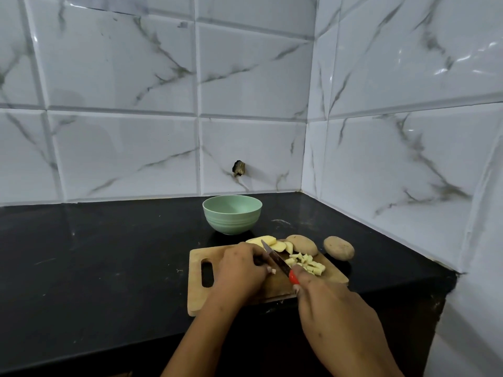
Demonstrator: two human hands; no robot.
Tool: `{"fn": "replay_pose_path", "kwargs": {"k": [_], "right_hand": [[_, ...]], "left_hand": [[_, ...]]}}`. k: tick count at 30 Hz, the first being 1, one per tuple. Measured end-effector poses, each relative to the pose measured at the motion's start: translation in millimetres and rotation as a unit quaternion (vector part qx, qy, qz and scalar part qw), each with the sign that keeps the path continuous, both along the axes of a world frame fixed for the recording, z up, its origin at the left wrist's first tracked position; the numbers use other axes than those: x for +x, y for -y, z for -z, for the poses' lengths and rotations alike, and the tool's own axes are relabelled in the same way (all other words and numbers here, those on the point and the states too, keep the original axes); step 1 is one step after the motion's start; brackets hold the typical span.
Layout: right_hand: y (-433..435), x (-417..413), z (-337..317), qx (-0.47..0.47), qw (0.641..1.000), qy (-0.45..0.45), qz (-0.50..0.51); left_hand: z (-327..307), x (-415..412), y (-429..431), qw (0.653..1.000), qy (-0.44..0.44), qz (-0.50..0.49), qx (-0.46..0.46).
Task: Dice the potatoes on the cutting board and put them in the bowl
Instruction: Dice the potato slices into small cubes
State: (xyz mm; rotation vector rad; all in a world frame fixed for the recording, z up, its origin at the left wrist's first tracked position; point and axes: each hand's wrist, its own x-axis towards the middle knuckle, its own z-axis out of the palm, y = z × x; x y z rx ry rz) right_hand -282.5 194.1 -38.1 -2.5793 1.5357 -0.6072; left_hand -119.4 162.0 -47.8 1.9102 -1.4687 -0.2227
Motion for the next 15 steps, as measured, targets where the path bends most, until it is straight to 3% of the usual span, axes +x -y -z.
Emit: {"fn": "replay_pose_path", "kwargs": {"k": [2,5,10,15], "right_hand": [[-1,-1,3,-0.025,0.999,0.026,-0.016],[2,-2,9,-0.035,0.996,0.064,-0.049],[11,-3,14,-0.051,0.996,0.046,-0.049],[15,-13,10,-0.054,0.998,0.031,-0.013]], "left_hand": [[1,5,-3,0.999,-0.022,-0.017,-0.024],[5,17,-5,0.993,0.032,-0.087,-0.076],[10,17,-2,0.986,0.143,-0.09,0.006],[10,18,-2,0.986,0.136,-0.093,0.006]]}}
